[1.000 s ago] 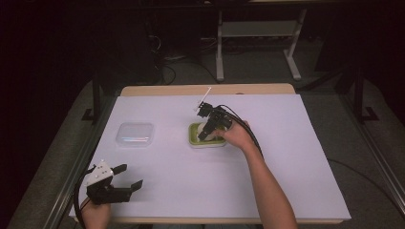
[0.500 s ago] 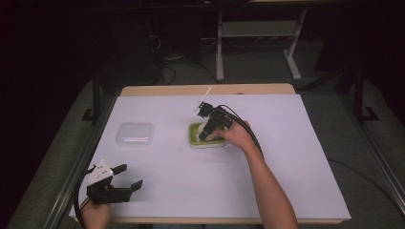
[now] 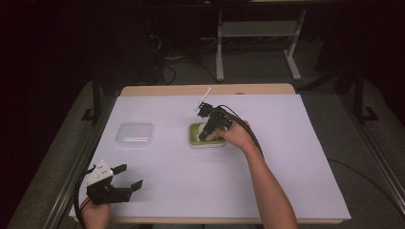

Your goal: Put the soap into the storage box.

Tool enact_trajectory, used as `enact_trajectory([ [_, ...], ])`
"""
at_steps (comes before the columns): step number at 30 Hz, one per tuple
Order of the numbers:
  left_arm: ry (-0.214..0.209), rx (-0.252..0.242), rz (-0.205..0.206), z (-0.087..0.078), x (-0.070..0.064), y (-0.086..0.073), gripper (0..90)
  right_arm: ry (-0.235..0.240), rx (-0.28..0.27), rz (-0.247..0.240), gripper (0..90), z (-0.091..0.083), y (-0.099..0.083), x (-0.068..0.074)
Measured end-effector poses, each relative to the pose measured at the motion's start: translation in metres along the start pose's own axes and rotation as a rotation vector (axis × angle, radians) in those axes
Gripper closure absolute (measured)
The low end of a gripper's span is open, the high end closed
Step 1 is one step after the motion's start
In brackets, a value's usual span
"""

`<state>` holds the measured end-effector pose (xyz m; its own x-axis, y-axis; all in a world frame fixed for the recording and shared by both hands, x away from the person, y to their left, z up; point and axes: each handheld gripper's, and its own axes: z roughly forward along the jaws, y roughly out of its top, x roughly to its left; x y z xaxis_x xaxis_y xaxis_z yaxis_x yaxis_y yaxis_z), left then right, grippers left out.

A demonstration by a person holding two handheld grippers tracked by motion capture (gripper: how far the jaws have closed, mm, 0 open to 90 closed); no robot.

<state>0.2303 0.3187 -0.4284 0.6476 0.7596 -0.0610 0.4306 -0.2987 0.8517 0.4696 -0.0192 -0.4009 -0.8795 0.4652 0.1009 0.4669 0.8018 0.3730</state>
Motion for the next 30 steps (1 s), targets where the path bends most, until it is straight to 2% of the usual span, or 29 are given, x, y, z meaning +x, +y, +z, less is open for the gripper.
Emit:
enact_trajectory([
  [6, -0.001, 0.003, 0.004, 0.0002, 0.0001, 0.0001, 13.0, -0.005, -0.014, -0.003, 22.9, -0.0014, 0.0013, 0.0025],
  [28, -0.002, 0.005, 0.005, 0.0002, -0.0004, 0.0003, 13.0, -0.019, 0.001, -0.006, 22.6, -0.0035, 0.0008, 0.0042],
  [30, -0.001, 0.004, 0.004, 0.0002, -0.0005, 0.0004, 13.0, -0.027, -0.019, -0.007, 24.4, -0.0069, 0.0004, 0.0040],
])
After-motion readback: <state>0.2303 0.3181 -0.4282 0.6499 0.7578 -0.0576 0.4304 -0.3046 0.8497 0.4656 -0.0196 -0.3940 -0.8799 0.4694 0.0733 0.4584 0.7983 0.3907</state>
